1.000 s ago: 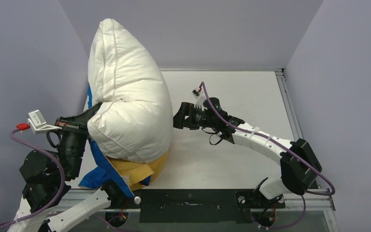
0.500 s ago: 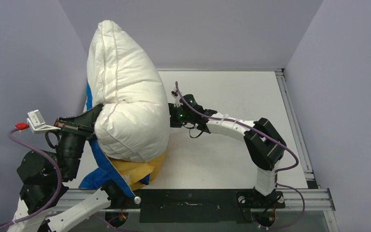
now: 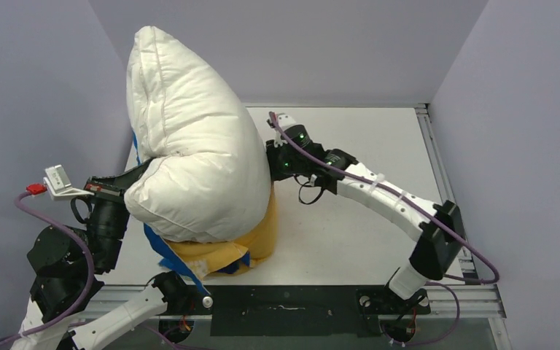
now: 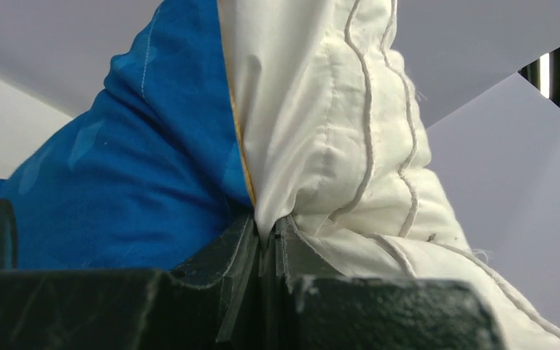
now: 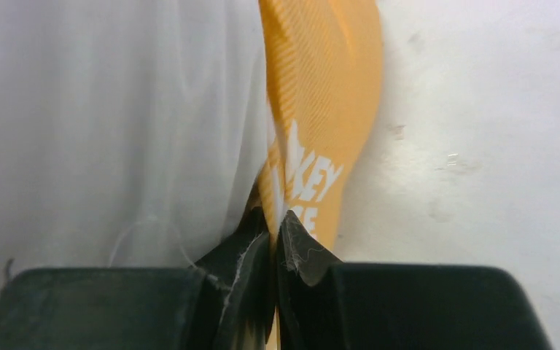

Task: Put the pillow into the pillowcase
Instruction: Stuff the pillow into the pillowcase.

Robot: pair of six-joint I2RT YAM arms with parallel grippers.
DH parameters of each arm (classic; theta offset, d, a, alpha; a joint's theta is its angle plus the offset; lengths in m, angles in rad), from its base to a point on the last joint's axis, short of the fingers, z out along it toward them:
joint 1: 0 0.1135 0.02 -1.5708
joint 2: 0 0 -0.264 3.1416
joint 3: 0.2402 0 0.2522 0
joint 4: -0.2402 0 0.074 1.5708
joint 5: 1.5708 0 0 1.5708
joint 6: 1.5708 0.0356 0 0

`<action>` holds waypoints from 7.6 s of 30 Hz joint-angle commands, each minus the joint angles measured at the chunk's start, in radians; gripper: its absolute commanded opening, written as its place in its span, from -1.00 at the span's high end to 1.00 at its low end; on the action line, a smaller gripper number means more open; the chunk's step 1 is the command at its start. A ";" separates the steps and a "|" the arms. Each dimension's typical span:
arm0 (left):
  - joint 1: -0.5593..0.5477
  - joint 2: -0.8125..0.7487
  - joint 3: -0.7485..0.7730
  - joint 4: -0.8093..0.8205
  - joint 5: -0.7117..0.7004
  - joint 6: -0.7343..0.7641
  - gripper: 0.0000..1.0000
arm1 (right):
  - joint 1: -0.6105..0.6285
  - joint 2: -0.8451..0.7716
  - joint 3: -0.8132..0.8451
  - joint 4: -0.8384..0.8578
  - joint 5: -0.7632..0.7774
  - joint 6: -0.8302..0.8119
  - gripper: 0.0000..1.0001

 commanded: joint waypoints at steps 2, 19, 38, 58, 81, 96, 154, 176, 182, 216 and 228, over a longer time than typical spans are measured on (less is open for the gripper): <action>-0.002 0.067 -0.054 -0.093 0.017 -0.010 1.00 | -0.055 -0.268 0.204 0.079 0.058 -0.117 0.89; -0.008 0.488 -0.540 0.261 0.329 -0.249 1.00 | -0.088 -0.146 0.201 0.237 -0.376 0.071 0.89; -0.003 0.831 -0.515 0.474 0.322 -0.263 1.00 | 0.137 -0.142 -0.608 1.464 -0.623 0.954 0.89; 0.003 0.556 -0.634 0.280 0.349 -0.291 1.00 | 0.098 -0.642 -0.395 -0.219 0.580 0.025 -0.86; -0.003 0.614 -0.608 0.294 0.377 -0.274 1.00 | 0.096 -0.836 -0.500 -0.463 0.707 0.174 -0.57; -0.002 0.574 -0.607 0.239 0.357 -0.269 1.00 | -0.094 -0.741 -0.486 -0.262 0.441 0.005 0.89; -0.141 0.822 -0.453 0.094 0.224 -0.309 1.00 | -0.308 -0.279 -0.021 -0.257 0.225 -0.255 0.69; -0.237 1.045 -0.213 0.089 0.150 -0.276 1.00 | 0.099 -0.438 -0.352 0.552 -0.685 0.196 0.89; -0.272 0.999 -0.275 0.109 0.146 -0.281 1.00 | 0.053 -0.466 -0.099 0.003 -0.140 -0.133 0.03; -0.366 1.056 -0.251 0.090 0.142 -0.300 1.00 | -0.328 0.077 0.339 -0.338 0.857 -0.376 0.82; -0.364 1.053 -0.252 0.086 0.126 -0.289 1.00 | -0.322 -0.186 0.270 -0.101 -0.279 -0.190 0.89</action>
